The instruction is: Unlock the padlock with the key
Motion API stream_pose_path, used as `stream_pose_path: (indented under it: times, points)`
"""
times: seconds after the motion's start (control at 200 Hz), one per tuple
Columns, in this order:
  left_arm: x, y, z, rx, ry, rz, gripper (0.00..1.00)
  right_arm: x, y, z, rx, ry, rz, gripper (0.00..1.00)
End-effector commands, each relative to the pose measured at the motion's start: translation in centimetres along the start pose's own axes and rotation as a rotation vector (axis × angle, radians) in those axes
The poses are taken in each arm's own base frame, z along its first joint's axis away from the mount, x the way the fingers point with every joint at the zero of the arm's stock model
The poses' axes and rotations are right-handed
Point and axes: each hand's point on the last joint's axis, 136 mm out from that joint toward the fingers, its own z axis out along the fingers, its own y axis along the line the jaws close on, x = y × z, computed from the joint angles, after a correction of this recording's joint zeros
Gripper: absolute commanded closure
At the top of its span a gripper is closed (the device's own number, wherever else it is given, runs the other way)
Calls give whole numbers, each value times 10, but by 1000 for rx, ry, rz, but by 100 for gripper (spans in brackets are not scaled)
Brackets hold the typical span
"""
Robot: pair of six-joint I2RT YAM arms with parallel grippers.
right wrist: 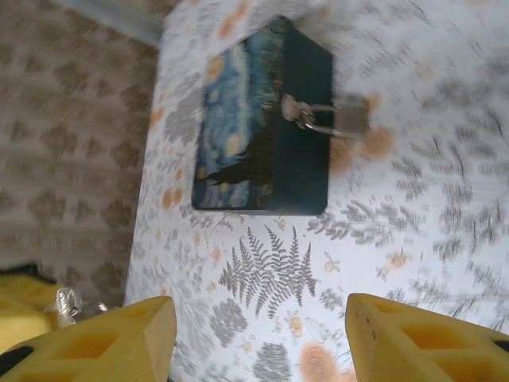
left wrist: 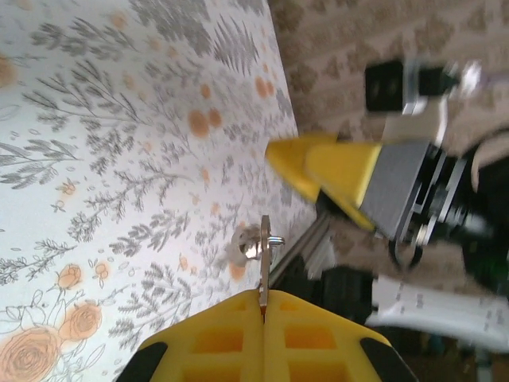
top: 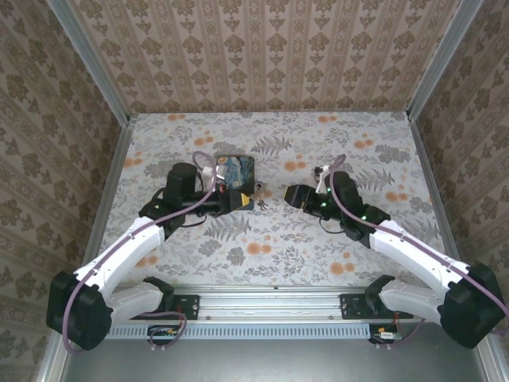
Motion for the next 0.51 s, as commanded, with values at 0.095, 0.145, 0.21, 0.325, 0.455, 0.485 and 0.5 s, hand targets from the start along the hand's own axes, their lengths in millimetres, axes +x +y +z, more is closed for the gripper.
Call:
stream_pose_path:
  times: [0.095, 0.145, 0.21, 0.325, 0.455, 0.485, 0.5]
  points:
    - [37, -46, 9, 120, 189, 266, 100, 25, 66, -23, -460, 232, -423, 44]
    - [39, -56, 10, 157, 194, 302, 100, 34, 73, -27, -523, 298, -448, 45]
    - [40, -67, 12, 193, 196, 341, 100, 43, 77, -30, -580, 355, -461, 46]
    - [41, -72, 16, 207, 211, 356, 100, 46, 85, -36, -647, 363, -463, 48]
    - [40, -70, 20, 212, 221, 350, 100, 45, 89, -43, -667, 335, -458, 49]
    - [40, -70, 21, 214, 221, 350, 100, 44, 88, -44, -660, 327, -454, 50]
    - [39, -69, 21, 214, 220, 349, 100, 44, 89, -45, -659, 322, -453, 51]
